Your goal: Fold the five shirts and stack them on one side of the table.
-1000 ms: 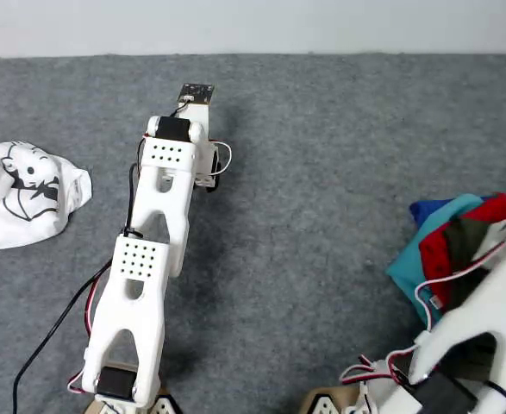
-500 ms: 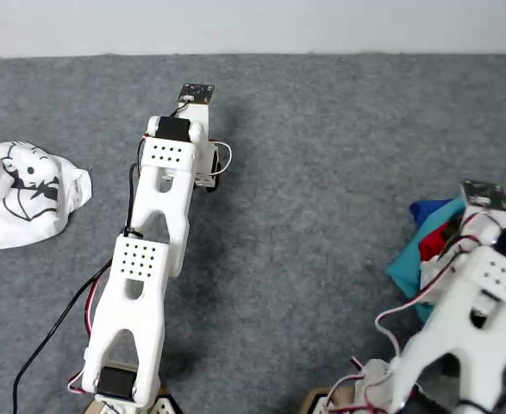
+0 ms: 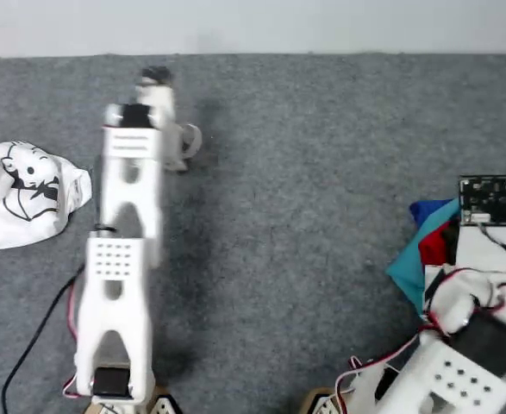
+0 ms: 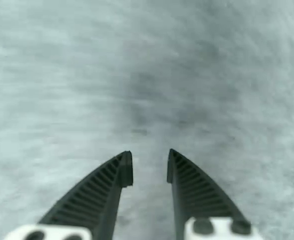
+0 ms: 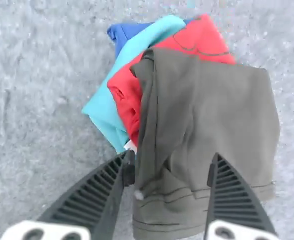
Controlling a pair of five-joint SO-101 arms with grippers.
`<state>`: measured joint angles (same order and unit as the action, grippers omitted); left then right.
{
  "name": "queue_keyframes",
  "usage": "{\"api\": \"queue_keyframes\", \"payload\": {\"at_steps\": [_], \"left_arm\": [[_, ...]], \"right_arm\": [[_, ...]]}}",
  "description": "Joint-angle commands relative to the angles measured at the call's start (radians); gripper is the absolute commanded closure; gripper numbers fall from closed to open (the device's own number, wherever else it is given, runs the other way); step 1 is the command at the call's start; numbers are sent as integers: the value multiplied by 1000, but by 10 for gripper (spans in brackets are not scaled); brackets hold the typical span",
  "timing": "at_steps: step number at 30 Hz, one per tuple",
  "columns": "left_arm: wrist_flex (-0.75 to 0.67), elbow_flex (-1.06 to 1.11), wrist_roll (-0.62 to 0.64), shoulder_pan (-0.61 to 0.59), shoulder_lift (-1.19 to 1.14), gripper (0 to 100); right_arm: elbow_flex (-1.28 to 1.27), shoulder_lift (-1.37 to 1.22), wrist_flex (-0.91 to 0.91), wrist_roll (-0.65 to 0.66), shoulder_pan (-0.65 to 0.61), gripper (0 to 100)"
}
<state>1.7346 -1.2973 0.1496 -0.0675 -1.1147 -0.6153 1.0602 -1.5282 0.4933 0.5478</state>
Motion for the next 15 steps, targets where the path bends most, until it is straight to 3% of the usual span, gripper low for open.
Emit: {"api": "queue_keyframes", "payload": {"at_steps": [1,8,15], "left_arm": [[21,42,9,-141,192,877],[12,171,9,-532,233,876],[-140,127,9,-825,68,876]], "right_arm": [[-20,-12,12,3,-2,757],[-58,-30,12,5,-8,757],[-58,-31,8,5,-51,757]]}}
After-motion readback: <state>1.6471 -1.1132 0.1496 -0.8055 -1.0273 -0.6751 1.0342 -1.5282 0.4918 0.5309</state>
